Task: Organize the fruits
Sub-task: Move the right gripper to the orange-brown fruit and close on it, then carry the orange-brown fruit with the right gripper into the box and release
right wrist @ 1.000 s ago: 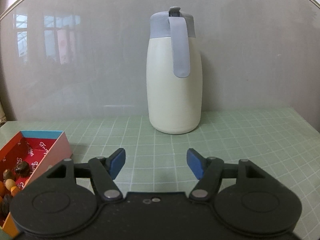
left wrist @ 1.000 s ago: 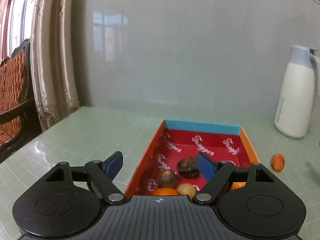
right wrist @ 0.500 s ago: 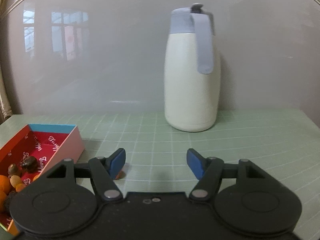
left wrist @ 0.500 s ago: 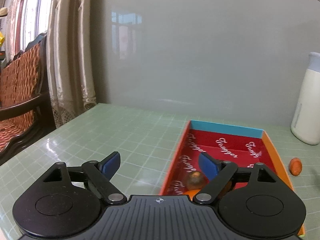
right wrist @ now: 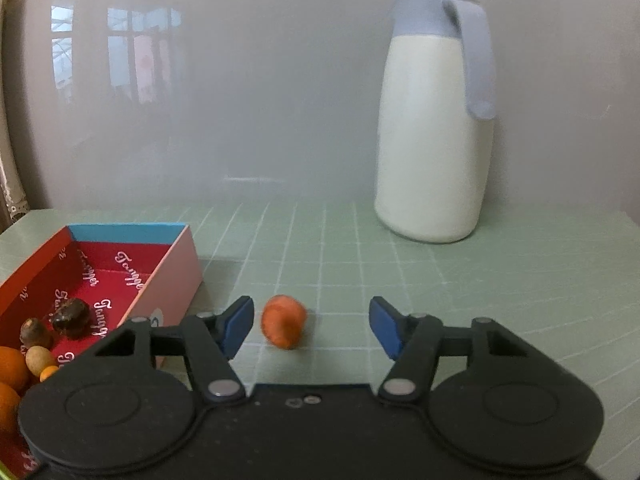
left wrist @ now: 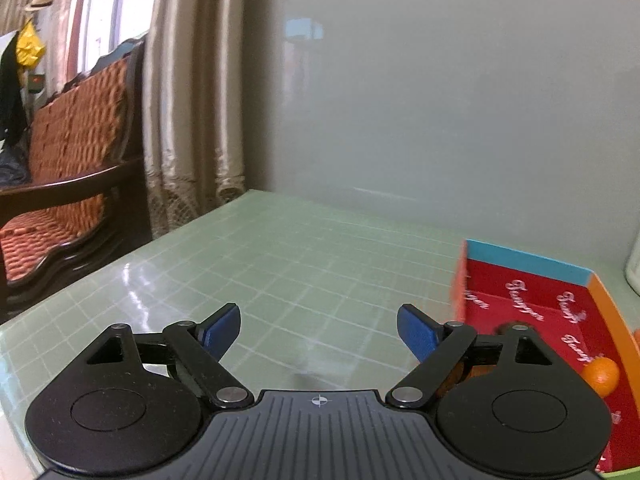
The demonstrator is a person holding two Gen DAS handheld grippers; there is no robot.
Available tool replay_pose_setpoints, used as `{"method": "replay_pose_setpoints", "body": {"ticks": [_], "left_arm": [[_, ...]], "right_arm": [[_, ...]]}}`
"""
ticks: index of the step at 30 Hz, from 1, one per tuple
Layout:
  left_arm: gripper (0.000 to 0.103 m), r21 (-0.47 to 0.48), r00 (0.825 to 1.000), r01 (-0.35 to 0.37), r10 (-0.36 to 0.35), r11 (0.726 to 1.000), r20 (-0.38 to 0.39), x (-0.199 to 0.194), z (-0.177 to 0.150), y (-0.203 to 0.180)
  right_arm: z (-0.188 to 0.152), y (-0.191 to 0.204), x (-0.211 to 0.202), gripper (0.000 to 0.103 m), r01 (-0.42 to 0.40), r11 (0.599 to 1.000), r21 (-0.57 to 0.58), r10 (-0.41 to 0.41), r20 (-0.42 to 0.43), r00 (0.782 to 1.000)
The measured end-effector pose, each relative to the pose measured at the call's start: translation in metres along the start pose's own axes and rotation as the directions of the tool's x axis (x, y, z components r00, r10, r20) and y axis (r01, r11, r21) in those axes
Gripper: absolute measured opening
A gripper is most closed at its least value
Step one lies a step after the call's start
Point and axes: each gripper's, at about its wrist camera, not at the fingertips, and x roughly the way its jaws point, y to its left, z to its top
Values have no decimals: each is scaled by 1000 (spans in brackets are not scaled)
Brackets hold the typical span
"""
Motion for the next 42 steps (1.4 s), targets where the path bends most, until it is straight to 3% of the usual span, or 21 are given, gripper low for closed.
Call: {"method": "replay_pose_setpoints", "body": {"ticks": [11,17,25,42], "left_arm": [[85,-28,998,-59,58,998,-26,21,-5,40],[85,-60,995,-88,85,994,-45,30,-6,63],[85,-68,996,-82,79,994,-43,30,-5,70],[85,-48,995,-97,95,994,-34,18,4,78]], "right_arm": [[-3,23,33,50,52,999,8,-51,-61,997],[-5,25,42,29,65,998,-6,-65,-82,994],[-4,26,39,29,46,999,-5,-47,-76,996],[17,43,-6,29,-46,999,-25,47,25,999]]}}
